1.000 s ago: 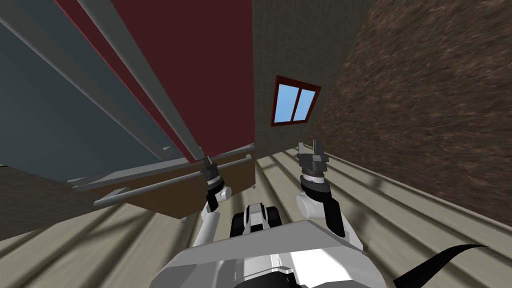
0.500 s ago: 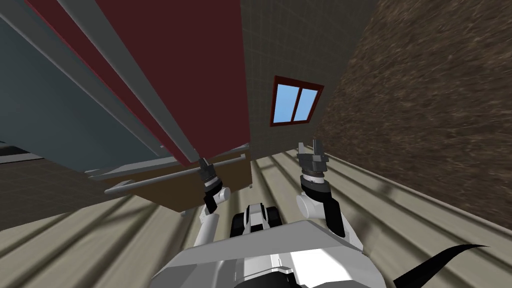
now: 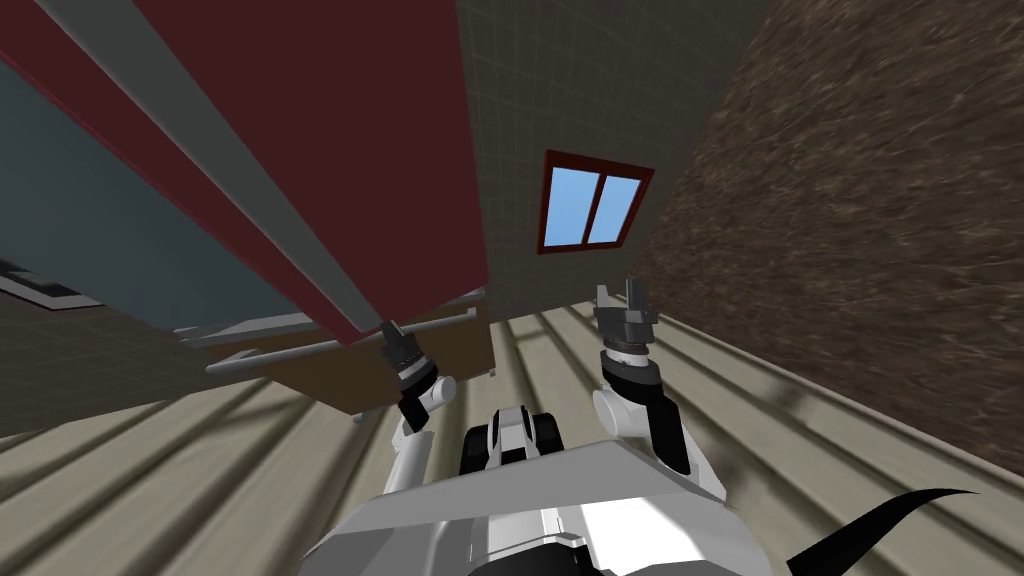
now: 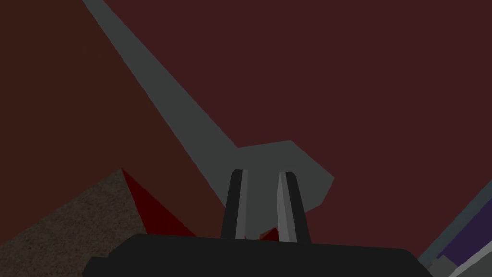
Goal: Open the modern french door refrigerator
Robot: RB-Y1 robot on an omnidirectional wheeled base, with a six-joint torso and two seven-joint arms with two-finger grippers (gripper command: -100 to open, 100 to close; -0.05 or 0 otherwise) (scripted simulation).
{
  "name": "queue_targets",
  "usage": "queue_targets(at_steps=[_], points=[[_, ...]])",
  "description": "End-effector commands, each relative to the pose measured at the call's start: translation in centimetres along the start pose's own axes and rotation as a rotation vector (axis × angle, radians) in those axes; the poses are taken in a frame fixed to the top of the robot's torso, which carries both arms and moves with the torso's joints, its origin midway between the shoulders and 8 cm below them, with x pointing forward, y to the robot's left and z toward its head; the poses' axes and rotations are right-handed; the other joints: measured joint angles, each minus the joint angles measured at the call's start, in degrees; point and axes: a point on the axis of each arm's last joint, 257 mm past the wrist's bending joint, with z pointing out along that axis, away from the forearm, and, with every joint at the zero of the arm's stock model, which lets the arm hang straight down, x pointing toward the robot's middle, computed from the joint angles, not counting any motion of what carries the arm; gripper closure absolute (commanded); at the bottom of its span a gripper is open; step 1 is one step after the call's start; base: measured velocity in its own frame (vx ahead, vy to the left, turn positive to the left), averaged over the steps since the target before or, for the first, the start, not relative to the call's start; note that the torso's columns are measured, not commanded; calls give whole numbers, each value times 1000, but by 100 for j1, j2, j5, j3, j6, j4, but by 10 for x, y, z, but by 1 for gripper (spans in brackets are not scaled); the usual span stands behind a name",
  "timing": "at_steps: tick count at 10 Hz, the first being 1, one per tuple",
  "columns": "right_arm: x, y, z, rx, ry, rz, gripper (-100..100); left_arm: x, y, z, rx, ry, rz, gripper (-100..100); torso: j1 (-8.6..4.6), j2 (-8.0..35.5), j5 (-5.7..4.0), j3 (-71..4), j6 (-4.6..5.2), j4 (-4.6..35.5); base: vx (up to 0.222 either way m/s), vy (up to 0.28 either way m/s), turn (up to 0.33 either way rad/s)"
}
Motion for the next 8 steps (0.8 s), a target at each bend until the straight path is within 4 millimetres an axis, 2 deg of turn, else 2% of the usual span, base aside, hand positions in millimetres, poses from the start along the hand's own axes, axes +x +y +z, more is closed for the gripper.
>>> queue_targets(at_steps=[1,3,4,5,6,8], points=[[0,0,0,0,0,0,0,-14,-15,12,50,-41,40,100,-4,7,-7,0,-8,10,-20,-177,52],[0,0,0,0,0,0,0,-30,-21,15,67,-78,87,100,-41,42,-4,32,-31,8,5,-258,101],[0,0,0,0,0,0,0,-26,-10,9,28,-60,78,100,-58,50,-12,37,-28,13,6,-142,53],[0,0,0,0,0,0,0,-46,-14,6,35,-103,143,100,-3,36,-5,24,-11,9,31,-206,22],[0,0,0,0,0,0,0,-46,-14,6,35,-103,143,100,-13,20,13,19,-34,-7,74,-256,77],[0,0,0,0,0,0,0,-62,-23,7,54,-144,197,100,-1,-1,2,-1,-20,-8,61,-205,59]])
